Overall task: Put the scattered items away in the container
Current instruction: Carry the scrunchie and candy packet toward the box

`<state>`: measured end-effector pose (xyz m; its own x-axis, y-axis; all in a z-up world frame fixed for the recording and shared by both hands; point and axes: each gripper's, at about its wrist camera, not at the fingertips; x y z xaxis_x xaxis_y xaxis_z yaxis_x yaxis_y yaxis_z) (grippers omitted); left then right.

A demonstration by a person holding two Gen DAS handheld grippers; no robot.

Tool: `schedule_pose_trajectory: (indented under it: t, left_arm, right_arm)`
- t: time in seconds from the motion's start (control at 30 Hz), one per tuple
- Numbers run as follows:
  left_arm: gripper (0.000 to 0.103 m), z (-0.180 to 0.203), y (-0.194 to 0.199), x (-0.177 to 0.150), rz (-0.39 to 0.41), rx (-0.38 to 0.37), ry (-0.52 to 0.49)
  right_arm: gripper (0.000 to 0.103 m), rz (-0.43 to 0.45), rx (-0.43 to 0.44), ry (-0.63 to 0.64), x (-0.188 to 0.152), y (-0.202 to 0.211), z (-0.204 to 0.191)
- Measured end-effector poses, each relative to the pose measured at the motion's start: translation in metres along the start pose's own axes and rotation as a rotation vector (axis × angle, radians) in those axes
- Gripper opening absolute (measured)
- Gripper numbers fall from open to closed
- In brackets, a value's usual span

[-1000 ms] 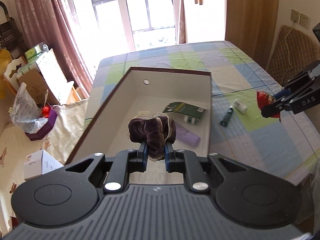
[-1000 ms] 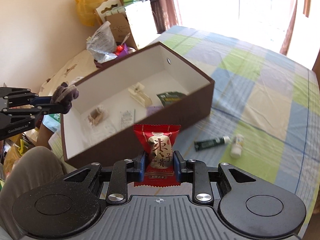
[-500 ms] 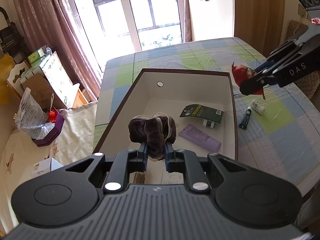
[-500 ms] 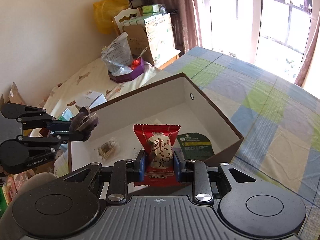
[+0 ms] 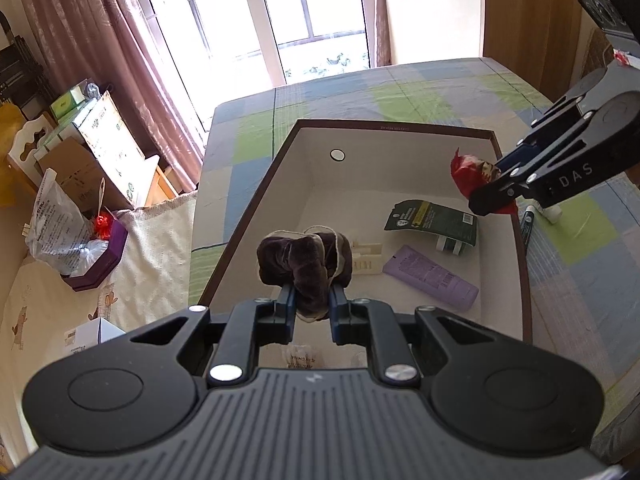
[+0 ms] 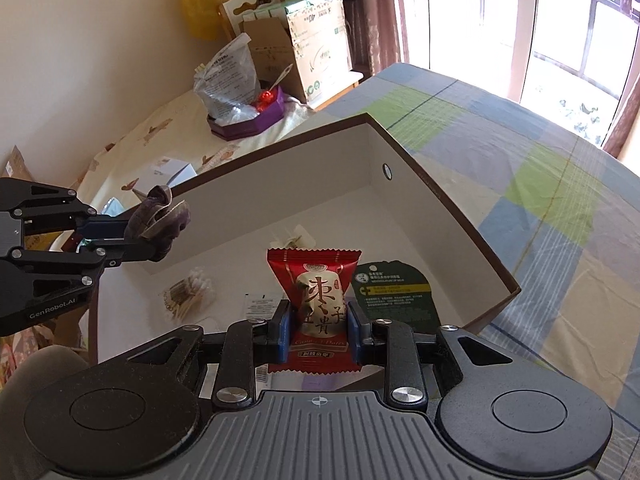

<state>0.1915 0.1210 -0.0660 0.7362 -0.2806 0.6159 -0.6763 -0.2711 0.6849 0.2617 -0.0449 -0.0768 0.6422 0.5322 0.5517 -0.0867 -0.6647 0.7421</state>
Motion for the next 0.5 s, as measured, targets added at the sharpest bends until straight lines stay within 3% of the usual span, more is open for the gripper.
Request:
schedule_pose_trajectory:
  t: [0.5]
  left_arm:
    - [0.013,0.02,-0.06,0.006,-0.065,0.026,-0.056]
  right_arm:
    - [0.031,-0.021,-0.016,-0.008,0.007,-0.03,0.038]
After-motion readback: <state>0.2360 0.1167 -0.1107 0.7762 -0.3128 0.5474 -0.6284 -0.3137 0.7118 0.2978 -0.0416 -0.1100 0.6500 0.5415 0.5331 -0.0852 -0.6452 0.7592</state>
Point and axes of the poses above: each gripper's, at about its wrist camera, not at the fingertips, and y roughly against the way its jaws point, z to its right, x to its top, and after that the axes turned 15 degrees about x, right-handed
